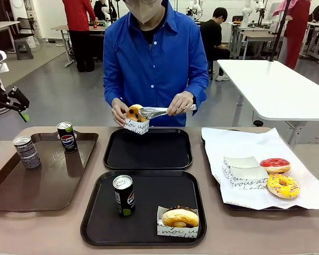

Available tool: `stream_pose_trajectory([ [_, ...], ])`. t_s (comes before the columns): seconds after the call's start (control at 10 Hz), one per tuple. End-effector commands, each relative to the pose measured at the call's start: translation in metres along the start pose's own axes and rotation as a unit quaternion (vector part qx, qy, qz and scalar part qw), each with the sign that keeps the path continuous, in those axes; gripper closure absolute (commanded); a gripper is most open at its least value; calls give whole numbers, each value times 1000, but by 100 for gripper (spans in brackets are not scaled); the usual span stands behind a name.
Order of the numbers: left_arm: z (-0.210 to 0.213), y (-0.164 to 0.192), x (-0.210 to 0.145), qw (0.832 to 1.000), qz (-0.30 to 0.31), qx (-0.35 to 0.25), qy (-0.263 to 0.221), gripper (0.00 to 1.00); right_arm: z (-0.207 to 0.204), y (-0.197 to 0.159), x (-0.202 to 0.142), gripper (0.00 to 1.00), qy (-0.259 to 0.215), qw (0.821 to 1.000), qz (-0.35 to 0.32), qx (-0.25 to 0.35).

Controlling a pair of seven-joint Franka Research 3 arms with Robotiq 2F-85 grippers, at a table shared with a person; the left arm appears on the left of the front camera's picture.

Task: Set up donuts and drinks on trays.
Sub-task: Pick up one Pepsi coke from the Handle tray and place it on the Flat Tray without a Pepsi coke.

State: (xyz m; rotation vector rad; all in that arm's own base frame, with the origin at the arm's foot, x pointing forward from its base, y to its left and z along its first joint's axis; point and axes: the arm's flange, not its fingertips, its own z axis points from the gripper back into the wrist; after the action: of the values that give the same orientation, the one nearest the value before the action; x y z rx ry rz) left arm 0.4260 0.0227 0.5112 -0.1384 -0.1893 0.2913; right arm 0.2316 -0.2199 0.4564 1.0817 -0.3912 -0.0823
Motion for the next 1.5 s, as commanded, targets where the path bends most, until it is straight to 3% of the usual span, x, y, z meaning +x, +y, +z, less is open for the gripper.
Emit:
stream_pose_trajectory([
  [0.0,11,-17,-24,999,-24,0,-39,0,0,-1,1,0,-5,1000,9,10],
  [0.1,0,0,0,1000,0,0,0,0,0,-1,1,0,-5,1000,9,10],
  [0.8,-3,-1,-2,1000,-2,2,-4,0,0,-1,1,0,-5,1000,9,10],
  [1.2,-33,-22,44,992,-89,79,-38,0,0,-1,1,0,-5,1000,9,10],
  [1.4,-47,-20,55,988,-110,99,-31,0,0,-1,1,0,-5,1000,9,10],
])
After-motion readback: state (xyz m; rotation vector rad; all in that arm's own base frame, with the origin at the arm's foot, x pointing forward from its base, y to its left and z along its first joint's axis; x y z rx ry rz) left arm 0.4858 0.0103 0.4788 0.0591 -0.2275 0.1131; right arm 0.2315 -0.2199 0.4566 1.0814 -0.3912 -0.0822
